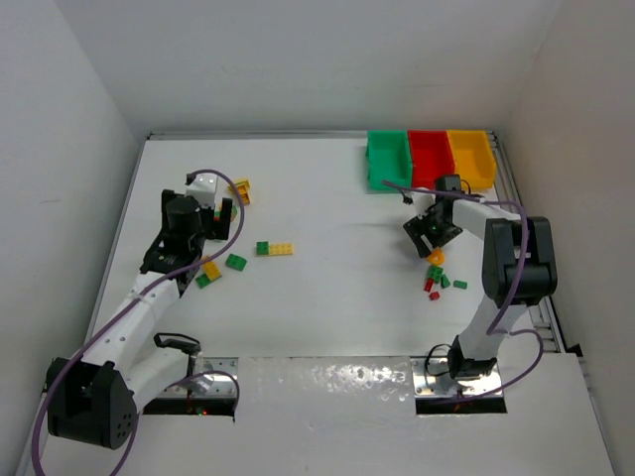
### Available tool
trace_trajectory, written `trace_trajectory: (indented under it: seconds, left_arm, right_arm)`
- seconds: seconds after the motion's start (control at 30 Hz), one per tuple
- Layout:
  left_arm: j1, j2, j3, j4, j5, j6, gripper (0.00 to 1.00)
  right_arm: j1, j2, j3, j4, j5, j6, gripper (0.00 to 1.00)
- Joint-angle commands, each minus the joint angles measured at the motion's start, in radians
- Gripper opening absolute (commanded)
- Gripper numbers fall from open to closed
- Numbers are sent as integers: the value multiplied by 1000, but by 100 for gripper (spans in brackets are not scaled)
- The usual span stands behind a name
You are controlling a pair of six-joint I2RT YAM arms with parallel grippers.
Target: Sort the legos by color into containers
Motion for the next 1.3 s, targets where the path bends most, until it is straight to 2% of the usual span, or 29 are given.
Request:
trace_trajectory:
  seconds: [0.0, 0.27, 0.3, 0.5, 0.8, 0.93, 1.07, 1.27]
  left_arm:
    - [-6, -24, 9, 50, -3, 7, 100]
    - [-8, -29, 8, 55, -1, 7, 100]
    - [-8, -29, 8, 53, -1, 7, 100]
    - [-8, -29, 11, 53, -1, 7, 100]
    - [-8, -35, 11, 49, -15, 13, 100]
    - [-8, -52, 5, 60, -44, 3, 100]
    - [-8, -53, 54, 101, -80, 18, 100]
    - [-6, -53, 86, 145, 11, 88, 100]
  right_arm:
    - [-6, -43, -41, 30, -4, 53, 76]
    - [-9, -75, -91, 38, 3, 51, 76]
    - [-38, -75, -94, 40, 3, 50, 76]
    - [-50, -71, -109, 59, -15, 47, 65]
    - [-52, -60, -118, 72, -64, 51, 65]
    - [-52, -42, -100, 50, -76, 76, 54]
    - [-52, -49, -115, 69, -79, 77, 51]
    - [-52, -49, -121, 105, -102, 113, 38]
